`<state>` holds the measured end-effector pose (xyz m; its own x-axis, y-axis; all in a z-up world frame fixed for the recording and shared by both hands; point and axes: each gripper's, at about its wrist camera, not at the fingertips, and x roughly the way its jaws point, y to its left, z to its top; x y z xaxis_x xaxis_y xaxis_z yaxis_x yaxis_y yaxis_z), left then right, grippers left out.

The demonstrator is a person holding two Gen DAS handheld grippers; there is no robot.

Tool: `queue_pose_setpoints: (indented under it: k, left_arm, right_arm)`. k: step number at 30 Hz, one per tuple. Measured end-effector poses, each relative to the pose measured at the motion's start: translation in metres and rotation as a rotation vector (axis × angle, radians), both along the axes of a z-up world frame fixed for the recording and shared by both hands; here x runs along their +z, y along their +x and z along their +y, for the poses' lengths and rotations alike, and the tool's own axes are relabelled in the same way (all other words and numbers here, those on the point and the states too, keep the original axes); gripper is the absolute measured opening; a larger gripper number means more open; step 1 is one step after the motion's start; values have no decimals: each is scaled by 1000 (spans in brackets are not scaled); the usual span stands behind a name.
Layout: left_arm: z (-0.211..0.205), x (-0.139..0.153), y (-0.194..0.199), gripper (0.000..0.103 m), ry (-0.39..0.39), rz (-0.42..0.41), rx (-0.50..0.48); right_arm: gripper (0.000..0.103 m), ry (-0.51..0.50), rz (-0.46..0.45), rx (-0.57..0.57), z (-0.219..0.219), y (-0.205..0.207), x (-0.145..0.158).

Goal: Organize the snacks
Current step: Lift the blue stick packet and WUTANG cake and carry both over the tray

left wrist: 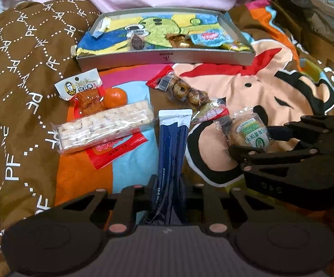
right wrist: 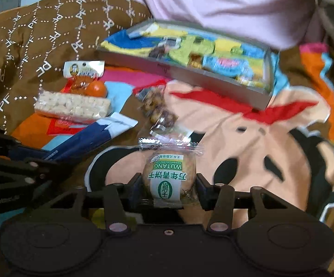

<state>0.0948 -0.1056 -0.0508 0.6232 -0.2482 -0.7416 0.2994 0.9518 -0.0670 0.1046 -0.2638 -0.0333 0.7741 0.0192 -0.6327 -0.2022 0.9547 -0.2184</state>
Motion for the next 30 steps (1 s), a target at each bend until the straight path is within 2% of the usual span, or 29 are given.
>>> queue_pose_setpoints:
  k: [3, 7, 12, 19, 26, 30]
  left_arm:
    - [1, 5, -5, 20, -32, -19, -2]
    - [6, 12, -7, 20, -119, -32, 3]
    - [10, 25, -2, 20, -165, -85, 37]
    - [17, 46, 23, 20, -162, -171, 120]
    - [23, 65, 65, 20, -116, -246, 195]
    - [23, 72, 93, 21, -88, -282, 234]
  right_arm:
    - [50, -36, -87, -10, -3, -5, 9]
    - [50, -57, -189, -22, -7, -10, 20]
    - [50, -65, -288, -11, -5, -12, 29]
    - [50, -55, -401, 24, 5, 5, 36]
    - [50, -25, -429, 6, 2, 44, 27]
    - [50, -36, -460, 38, 9, 67, 22]
